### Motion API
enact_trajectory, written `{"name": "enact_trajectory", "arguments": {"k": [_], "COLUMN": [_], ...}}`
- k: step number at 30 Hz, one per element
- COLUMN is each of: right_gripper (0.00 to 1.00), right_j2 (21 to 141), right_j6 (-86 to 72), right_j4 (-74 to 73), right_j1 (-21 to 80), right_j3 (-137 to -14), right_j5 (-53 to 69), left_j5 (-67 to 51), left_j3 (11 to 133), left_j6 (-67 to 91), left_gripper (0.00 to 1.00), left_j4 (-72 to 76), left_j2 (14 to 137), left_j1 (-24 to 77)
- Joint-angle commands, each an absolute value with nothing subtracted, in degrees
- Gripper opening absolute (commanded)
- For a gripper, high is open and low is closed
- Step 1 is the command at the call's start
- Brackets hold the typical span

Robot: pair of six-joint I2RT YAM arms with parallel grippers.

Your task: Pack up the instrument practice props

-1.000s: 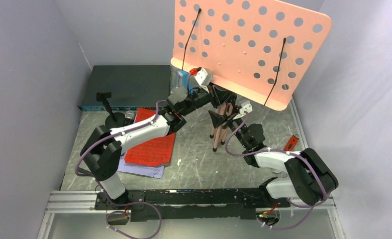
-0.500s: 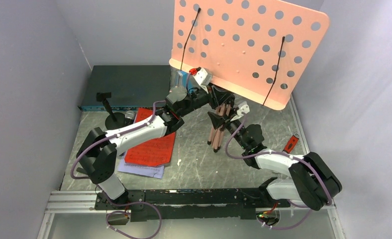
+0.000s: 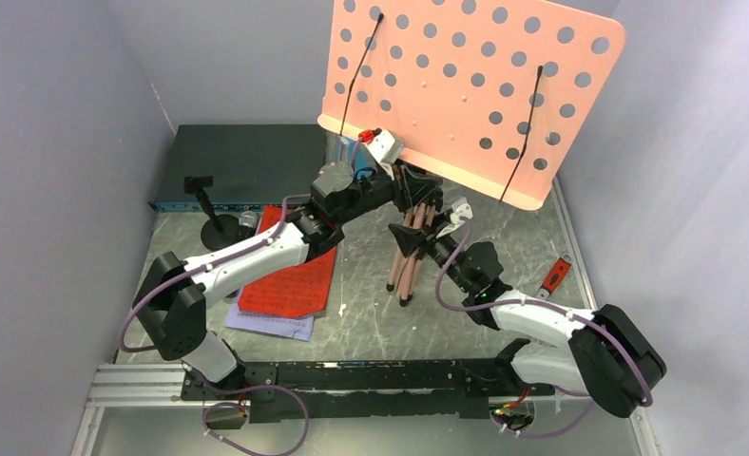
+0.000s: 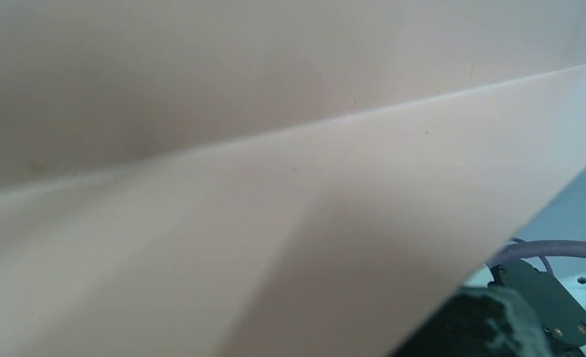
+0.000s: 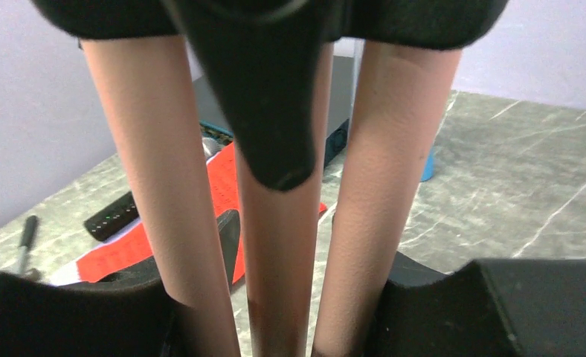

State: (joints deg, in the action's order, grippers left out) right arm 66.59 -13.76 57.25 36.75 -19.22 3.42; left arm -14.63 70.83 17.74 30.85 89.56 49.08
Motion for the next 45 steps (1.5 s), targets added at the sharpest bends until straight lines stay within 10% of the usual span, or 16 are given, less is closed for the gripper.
{"name": "enact_trajectory", "arguments": {"k": [1,29,45], "right_gripper": [0.12,0.0,0.0], "right_j2": [62.58,73.3,103.17], "right_j6": [-17.58,-60.24,-74.65], "right_j4": [61.37,61.56,86.01], "right_j1": [38.38,38.85,31.76], "right_j3": [-19.78,-7.02,-5.1], "right_j5": [-1.08,-21.77,-17.23], "left_j5": [-18.05,-18.0,-26.9], "left_j3": [73.99,87.47,97.56], "left_j6": [18.36,20.92,26.61], "left_gripper": [0.06,0.03,0.03], "left_j4": [31.43,8.77,2.88], "left_j2": [83.3,105.68,121.88], "left_j1": [49.84,50.21,45.6]}}
